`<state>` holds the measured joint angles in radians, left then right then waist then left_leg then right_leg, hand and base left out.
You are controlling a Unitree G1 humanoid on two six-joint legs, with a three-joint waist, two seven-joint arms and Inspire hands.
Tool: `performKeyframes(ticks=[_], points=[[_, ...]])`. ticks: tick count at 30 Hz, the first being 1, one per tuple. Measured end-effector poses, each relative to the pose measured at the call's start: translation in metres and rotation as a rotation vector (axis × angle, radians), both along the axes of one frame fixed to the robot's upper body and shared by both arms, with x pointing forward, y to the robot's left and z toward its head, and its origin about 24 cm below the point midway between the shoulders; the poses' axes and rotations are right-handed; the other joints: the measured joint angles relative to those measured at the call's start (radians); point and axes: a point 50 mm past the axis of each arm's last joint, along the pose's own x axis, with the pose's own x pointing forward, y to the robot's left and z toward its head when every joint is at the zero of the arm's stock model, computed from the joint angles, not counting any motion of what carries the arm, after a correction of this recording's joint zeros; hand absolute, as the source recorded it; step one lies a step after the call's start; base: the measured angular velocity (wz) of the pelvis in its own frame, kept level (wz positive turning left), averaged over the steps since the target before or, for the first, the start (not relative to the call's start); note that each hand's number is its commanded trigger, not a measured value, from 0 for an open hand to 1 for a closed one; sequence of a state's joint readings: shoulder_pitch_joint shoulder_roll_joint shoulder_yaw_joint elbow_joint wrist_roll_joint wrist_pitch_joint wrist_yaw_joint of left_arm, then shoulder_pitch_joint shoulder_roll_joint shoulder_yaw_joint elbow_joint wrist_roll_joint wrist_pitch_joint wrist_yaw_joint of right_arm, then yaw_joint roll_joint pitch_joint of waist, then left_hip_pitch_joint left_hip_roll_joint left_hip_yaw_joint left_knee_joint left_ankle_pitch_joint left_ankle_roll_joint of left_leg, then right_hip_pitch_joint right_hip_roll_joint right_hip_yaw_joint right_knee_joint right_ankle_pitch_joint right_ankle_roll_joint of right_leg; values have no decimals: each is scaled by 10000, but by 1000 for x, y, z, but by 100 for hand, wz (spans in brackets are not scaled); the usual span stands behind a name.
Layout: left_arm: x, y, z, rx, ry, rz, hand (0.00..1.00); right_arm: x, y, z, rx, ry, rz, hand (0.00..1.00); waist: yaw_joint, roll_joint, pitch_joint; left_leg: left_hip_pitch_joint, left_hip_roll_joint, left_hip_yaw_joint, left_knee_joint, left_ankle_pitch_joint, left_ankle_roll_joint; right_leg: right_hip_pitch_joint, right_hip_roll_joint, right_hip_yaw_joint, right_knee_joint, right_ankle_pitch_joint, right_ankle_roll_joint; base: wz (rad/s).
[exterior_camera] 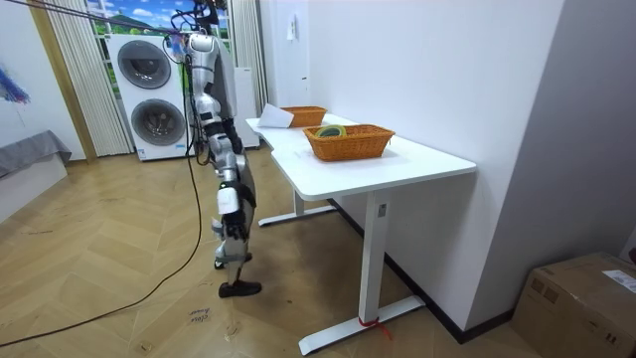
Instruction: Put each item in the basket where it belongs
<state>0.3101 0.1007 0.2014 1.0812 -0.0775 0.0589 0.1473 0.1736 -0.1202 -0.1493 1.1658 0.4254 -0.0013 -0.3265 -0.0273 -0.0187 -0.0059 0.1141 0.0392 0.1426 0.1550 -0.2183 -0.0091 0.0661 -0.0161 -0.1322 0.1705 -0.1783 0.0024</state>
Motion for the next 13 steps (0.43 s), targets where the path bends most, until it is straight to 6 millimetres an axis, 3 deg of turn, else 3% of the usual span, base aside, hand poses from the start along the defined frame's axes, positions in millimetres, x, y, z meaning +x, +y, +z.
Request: performKeyframes(ticks=[2, 4, 7, 13], points=[[5, -3, -1, -79, -43, -248, 0, 11, 8, -2, 312, 149, 2019, 0, 180, 36, 5, -19, -2, -63, 0, 0, 0, 21, -3, -54, -18, 1, -2, 7], [9, -5, -2, -120, -99, -414, 0, 19, 12, -3, 479, 112, 2902, 0, 267, 66, 12, -15, -6, -108, 34, 0, 0, 30, -6, -80, -31, 1, -2, 7], [14, -8, -3, -205, -195, -601, 0, 30, 19, -4, 818, -70, 3935, 0, 358, 127, 44, -25, -6, -139, 43, 0, -1, 113, -3, -95, -63, 1, -2, 4], [9, -10, -3, -137, 12, -733, 0, 32, 31, -6, 1458, -96, 4960, 0, 388, 137, 54, -9, -12, -218, -3, -5, -10, 227, 13, -106, -198, 1, -1, 5]])
